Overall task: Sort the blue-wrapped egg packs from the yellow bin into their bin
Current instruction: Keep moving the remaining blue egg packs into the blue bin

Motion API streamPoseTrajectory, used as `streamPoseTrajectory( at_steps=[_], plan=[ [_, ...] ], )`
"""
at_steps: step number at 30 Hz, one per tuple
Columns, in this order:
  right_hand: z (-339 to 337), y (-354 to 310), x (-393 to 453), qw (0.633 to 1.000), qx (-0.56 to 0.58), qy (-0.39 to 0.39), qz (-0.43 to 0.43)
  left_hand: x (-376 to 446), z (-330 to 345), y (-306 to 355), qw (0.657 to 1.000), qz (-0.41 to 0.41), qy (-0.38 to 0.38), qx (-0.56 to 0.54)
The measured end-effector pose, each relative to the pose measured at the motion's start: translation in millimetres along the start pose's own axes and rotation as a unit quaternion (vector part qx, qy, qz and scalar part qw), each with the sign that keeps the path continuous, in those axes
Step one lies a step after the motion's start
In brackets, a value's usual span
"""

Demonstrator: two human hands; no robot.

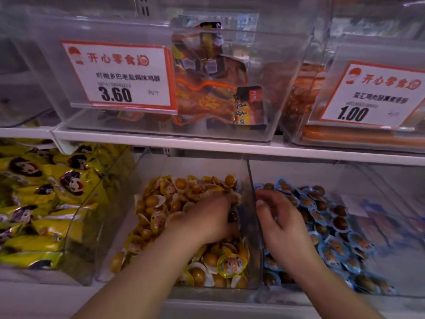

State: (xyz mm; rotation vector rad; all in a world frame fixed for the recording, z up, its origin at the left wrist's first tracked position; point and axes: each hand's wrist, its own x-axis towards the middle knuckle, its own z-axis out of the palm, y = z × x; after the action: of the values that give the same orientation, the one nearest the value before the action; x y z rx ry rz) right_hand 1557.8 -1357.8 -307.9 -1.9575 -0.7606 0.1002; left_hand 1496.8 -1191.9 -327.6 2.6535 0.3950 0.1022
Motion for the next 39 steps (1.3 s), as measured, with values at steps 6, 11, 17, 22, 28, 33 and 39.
streamPoseTrajectory(
  at_steps=[6, 11, 17, 22, 28, 33, 39],
  plan=[
    [0.5, -0.4, -1.5, 1.0, 0.008, -0.001, -0.005, 13.0, 13.7, -6.8, 0.991, -0.125, -0.012, 0.036],
    [-0.7, 0.2, -1.9, 1.0, 0.006, -0.008, -0.008, 13.3, 14.7, -8.5, 0.999, -0.032, -0.001, -0.002],
    [2.9, -0.7, -0.1, 1.0, 0.014, -0.003, -0.003, 12.9, 19.9, -7.6, 0.996, -0.02, 0.012, -0.084],
    [2.4, -0.3, -0.5, 1.0, 0.016, -0.004, -0.001, 14.4, 17.9, -7.1, 0.991, -0.03, 0.058, -0.12],
    [-1.3, -2.3, 1.6, 1.0, 0.003, -0.002, -0.031, 12.7, 9.7, -9.1, 0.95, -0.067, 0.181, -0.246],
    [-9.9, -18.7, 6.0, 0.995, 0.012, 0.062, -0.082, -10.8, -19.4, -15.2, 0.881, -0.132, 0.226, -0.394],
    [-6.9, -65.8, -1.9, 0.963, -0.104, -0.093, -0.228, -58.2, -60.1, -20.1, 0.878, -0.128, 0.295, -0.356]
  ],
)
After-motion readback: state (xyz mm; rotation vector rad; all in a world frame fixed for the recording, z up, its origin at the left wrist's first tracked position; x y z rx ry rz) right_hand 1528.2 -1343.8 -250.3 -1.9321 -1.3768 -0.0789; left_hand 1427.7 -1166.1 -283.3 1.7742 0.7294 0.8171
